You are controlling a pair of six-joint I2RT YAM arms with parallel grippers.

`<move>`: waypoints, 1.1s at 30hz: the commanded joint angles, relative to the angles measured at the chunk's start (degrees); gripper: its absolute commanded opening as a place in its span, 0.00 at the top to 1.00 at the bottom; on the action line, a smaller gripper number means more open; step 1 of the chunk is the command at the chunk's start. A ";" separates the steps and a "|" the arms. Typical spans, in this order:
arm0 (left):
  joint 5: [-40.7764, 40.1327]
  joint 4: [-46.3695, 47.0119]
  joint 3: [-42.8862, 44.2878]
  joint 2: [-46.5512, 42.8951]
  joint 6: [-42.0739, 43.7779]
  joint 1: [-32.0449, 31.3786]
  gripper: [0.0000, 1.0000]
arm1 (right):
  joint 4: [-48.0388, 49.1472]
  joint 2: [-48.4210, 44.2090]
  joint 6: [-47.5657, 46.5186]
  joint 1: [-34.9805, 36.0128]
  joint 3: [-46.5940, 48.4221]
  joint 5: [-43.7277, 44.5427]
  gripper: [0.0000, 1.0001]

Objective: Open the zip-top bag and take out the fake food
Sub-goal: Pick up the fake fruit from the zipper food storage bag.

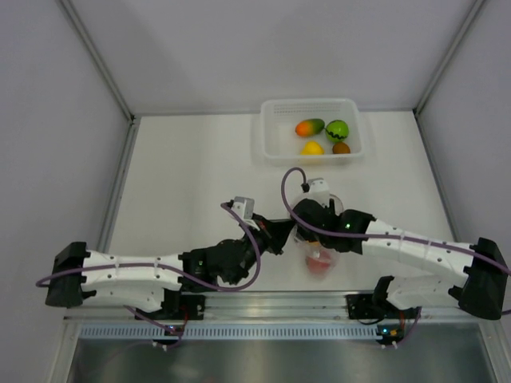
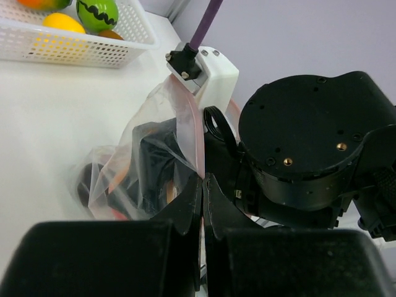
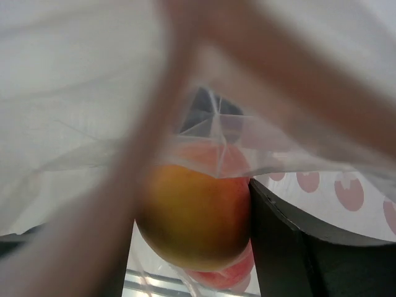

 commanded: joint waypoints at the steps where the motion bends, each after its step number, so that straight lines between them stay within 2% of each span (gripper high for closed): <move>1: 0.71 2.81 3.05 1.97 0.86 -0.28 1.00 | -1.98 0.59 2.18 1.76 4.47 3.66 0.66; 8: 2.39 2.81 2.08 3.65 -1.07 -0.28 1.00 | -4.26 0.94 3.41 1.76 7.73 6.74 0.69; 13: -0.77 2.73 0.94 2.69 -1.60 -0.28 1.00 | -6.28 -0.11 4.11 1.84 7.38 6.30 0.70; 20: -6.22 2.73 -0.38 1.72 -3.09 -0.28 1.00 | -8.40 -6.96 4.91 2.02 3.08 5.78 0.71; 28: -9.21 2.73 2.43 4.61 -2.31 -0.19 1.00 | -6.64 -10.13 0.43 3.60 1.40 2.44 0.72; 33: -6.94 2.81 4.28 7.42 -1.60 -0.10 1.00 | -3.65 -11.63 -0.89 4.92 1.84 3.84 0.72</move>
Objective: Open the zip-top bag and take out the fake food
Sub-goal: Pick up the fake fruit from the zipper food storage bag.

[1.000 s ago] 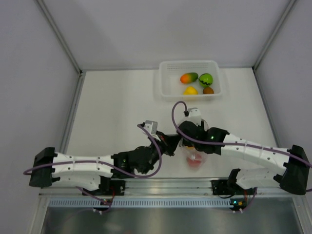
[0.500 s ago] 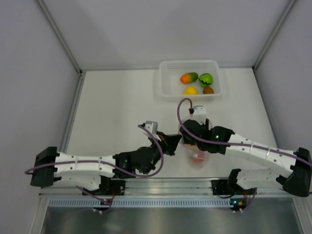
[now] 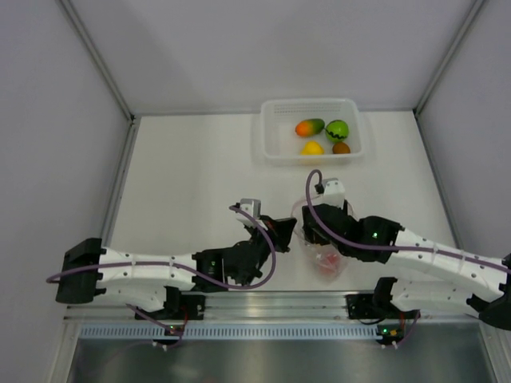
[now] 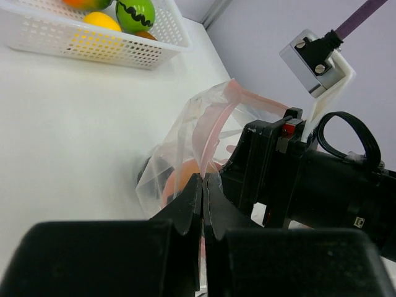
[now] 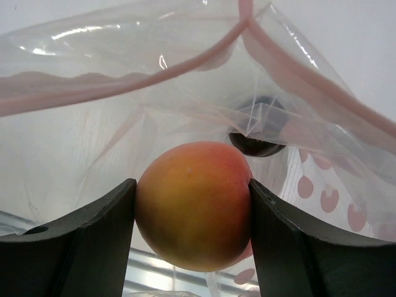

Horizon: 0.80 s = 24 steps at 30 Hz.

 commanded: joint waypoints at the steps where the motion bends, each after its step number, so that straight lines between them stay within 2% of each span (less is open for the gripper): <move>1: 0.56 2.49 2.88 1.61 0.24 -0.15 1.00 | 1.79 -1.36 -1.66 1.23 1.51 2.20 0.72; 7: 3.30 3.10 4.90 3.20 0.76 -0.15 1.00 | 0.38 5.75 -3.15 -0.26 8.10 6.60 0.72; 12: 0.75 3.01 4.99 1.45 2.69 -0.06 1.00 | 0.22 11.56 -4.47 -5.53 13.72 4.49 0.74; 19: -1.79 2.93 3.32 -2.51 6.11 1.70 1.00 | -2.43 18.32 -7.72 -6.07 26.28 1.86 0.73; 24: -3.29 2.84 2.79 -7.08 10.33 1.96 1.00 | -3.05 20.35 -9.57 -5.98 31.48 -2.27 0.74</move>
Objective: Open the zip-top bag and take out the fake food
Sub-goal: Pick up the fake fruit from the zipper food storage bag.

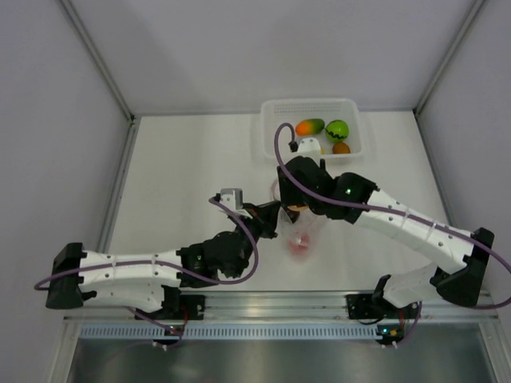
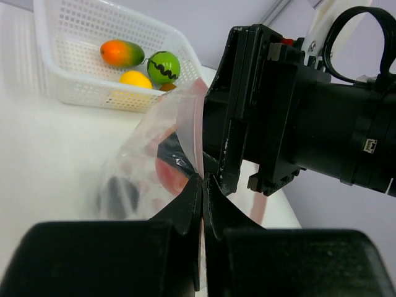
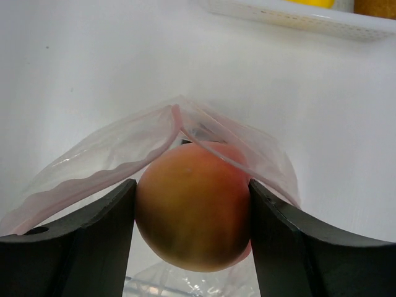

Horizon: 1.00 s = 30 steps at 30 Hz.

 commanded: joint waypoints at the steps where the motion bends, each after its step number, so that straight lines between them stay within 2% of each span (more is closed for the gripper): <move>1: 1.23 3.63 0.72 -3.28 4.58 -0.35 1.00 | 1.20 0.53 -1.70 -0.32 4.54 -3.37 0.74; 6: 0.26 3.63 0.98 -2.15 5.04 -0.35 1.00 | 0.67 -0.61 -2.05 0.03 5.16 -4.69 0.74; 21: -5.36 3.01 -3.06 -2.49 -1.81 1.31 1.00 | -2.58 -6.85 -3.46 -1.55 3.05 -5.65 0.75; 28: -3.26 2.22 -4.55 -3.28 -3.92 3.33 1.00 | -2.32 -10.72 -4.86 -2.69 4.18 -8.55 0.75; 30: -1.94 2.22 -4.91 -3.81 -4.54 3.34 1.00 | -2.94 -9.94 -6.96 -5.93 6.63 -9.52 0.75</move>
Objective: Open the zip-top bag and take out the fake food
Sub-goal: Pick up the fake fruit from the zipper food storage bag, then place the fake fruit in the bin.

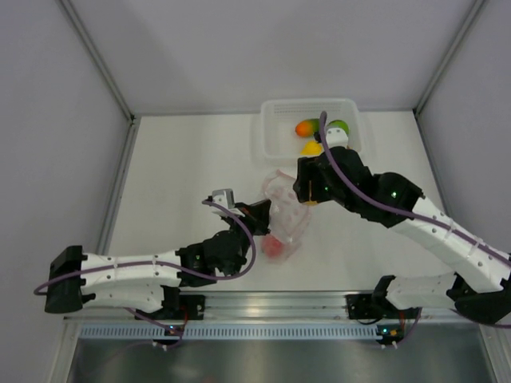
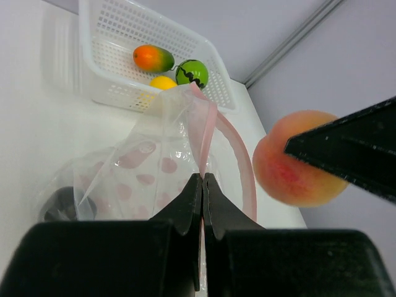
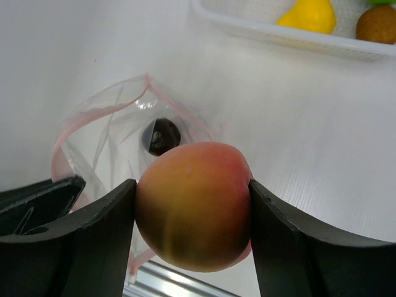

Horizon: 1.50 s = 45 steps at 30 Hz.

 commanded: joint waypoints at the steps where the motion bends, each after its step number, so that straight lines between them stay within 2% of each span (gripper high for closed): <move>1: 1.41 1.43 -1.45 -1.86 -2.03 0.43 1.00 | -1.23 -0.25 -3.69 -4.95 4.77 -1.98 0.75; 4: 2.20 1.34 -2.85 -2.65 -3.52 0.43 1.00 | -1.23 1.77 -6.42 -10.66 8.63 -2.69 0.75; 11: 3.69 -0.59 -3.83 -3.80 -4.76 0.43 1.00 | 3.41 9.86 -10.73 -30.59 13.22 -10.67 0.75; 15: 3.96 -1.38 -4.71 -5.38 -4.58 0.43 1.00 | 9.56 17.48 -12.92 -36.07 15.66 -13.49 0.74; 23: 4.04 -2.26 -4.62 -7.84 -1.42 0.43 1.00 | 20.81 33.14 -17.58 -36.70 23.93 -15.34 0.74; 29: 5.36 -3.22 -4.27 -9.33 -0.71 0.43 1.00 | 27.06 46.57 -18.55 -36.52 31.83 -20.43 0.69; 33: 6.50 -3.40 -3.92 -9.87 -0.89 0.43 1.00 | 30.40 51.25 -21.54 -35.21 33.51 -21.66 0.67; 40: 6.68 -4.72 -2.77 -8.80 -0.62 0.52 1.00 | 27.08 63.11 -23.39 -33.36 45.63 -24.66 0.59; 44: 6.60 -5.16 -4.09 -10.92 -1.24 0.52 1.00 | 26.72 66.37 -24.00 -32.30 48.81 -23.87 0.32; 45: 6.16 -6.29 -3.92 -11.27 -1.33 0.52 1.00 | 26.80 66.46 -24.00 -32.30 48.90 -23.35 0.29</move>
